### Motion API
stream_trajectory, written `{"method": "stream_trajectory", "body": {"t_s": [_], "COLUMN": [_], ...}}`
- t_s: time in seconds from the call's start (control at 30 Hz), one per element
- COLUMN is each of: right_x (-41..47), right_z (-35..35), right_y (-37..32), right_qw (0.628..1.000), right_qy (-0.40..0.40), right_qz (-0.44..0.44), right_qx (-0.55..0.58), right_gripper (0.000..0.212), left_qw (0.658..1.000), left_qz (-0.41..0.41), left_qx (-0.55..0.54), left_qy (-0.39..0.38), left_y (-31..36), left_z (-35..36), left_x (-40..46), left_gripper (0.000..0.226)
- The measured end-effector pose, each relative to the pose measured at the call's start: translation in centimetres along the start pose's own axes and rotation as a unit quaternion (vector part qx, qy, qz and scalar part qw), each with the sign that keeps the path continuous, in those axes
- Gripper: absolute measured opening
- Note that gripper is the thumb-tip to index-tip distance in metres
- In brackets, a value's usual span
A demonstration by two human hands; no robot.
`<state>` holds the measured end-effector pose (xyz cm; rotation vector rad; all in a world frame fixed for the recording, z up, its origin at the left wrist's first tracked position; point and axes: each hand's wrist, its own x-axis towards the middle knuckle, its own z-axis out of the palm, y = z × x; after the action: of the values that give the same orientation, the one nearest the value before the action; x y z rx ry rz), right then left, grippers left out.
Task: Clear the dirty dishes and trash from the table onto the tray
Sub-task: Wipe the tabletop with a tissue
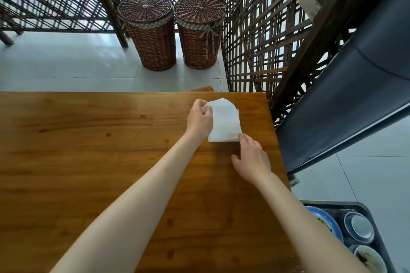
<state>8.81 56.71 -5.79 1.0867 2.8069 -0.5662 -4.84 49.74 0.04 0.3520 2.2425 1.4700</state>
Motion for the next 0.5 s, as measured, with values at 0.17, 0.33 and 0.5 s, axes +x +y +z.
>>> {"method": "stream_trajectory", "body": {"t_s": [0.17,0.33,0.5], "right_x": [0.1,0.2,-0.3], "right_z": [-0.5,-0.7,-1.0], "right_y": [-0.2,-0.4,-0.4], "right_qw": [1.0,1.0,1.0], "right_qy": [-0.004,-0.018,-0.007], "right_qz": [-0.001,0.007,0.001], "right_qx": [-0.013,-0.023,0.013], "right_gripper": [0.066,0.068,0.063], "left_qw": [0.995,0.986,0.989], "left_qz": [0.054,0.073,0.07], "left_qx": [-0.039,-0.074,-0.054], "left_qy": [0.068,0.127,0.121], "left_y": [1.2,1.2,-0.1], "left_z": [-0.6,-1.3,-2.1], "left_x": [-0.3,-1.3,-2.7], "left_gripper": [0.012,0.007,0.008]}}
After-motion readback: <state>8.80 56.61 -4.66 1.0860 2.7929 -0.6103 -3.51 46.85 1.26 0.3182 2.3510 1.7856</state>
